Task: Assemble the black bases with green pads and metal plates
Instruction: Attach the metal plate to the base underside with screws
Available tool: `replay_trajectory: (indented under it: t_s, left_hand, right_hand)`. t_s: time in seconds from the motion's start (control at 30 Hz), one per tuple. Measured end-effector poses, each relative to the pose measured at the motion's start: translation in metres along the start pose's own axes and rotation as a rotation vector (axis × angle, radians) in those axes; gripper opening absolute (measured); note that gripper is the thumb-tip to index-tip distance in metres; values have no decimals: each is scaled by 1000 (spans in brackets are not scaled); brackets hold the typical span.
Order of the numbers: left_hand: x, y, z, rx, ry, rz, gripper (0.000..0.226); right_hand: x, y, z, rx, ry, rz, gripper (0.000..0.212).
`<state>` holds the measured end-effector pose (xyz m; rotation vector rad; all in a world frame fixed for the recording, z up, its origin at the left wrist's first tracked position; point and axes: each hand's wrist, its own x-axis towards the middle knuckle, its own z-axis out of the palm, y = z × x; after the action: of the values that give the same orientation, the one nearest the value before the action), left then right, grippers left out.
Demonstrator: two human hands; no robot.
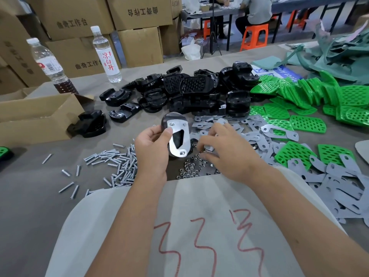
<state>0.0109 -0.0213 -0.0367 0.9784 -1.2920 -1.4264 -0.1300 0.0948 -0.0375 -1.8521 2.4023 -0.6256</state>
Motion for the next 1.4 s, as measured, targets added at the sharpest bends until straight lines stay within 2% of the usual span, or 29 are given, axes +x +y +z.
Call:
replay_trajectory:
  t_s: [0.07, 0.13, 0.2, 0.27, 0.4, 0.5, 0.6, 0.7, 0.8, 0.97, 1.1, 1.27, 1.4]
  left_hand:
    - [2, -1, -1, -4, 25, -29, 11]
    - [-1, 1, -1, -11, 33, -51, 6]
    - [-3, 3, -1, -1, 42, -56, 8]
    - [-6, 5, -1, 31, 28, -54, 10]
    - [-10, 9, 0, 56, 2, -67, 17]
    - [-8, 7, 0, 84, -95, -66, 10]
    - [-10, 3, 1, 148, -267, -64, 16]
    - [-15, 4, 2, 158, -375, -72, 15]
    - [-14, 5, 0, 137, -390, -97, 12]
    - [-14, 1, 2, 118, -448, -140, 16]
    - [-11, -2, 2, 53, -424, -178, 12]
    - [-12, 0, 1, 47, -474, -201, 20]
    - [-11, 1, 0, 44, -461, -219, 23]
  right_hand:
    - [1, -1, 2, 19, -67, 15, 8]
    - [3, -3, 4, 28, -59, 8, 9]
    - [4, -4, 6, 54, 14, -30, 9]
    - [1, -5, 8, 184, 135, -48, 12]
    - [1, -2, 8, 447, 325, 27, 15]
    - [2, -4, 7, 736, 414, 50, 16]
    - [2, -4, 6, 956, 445, 60, 21]
    - [2, -4, 5, 903, 470, -11, 14]
    - [2, -5, 8, 814, 452, -69, 9]
    - [2, -4, 7, 850, 477, -108, 8]
    - [4, -1, 9, 875, 409, -87, 11]
    - [4, 2, 9, 927, 402, -40, 10]
    - [3, 6, 6, 951, 292, -62, 11]
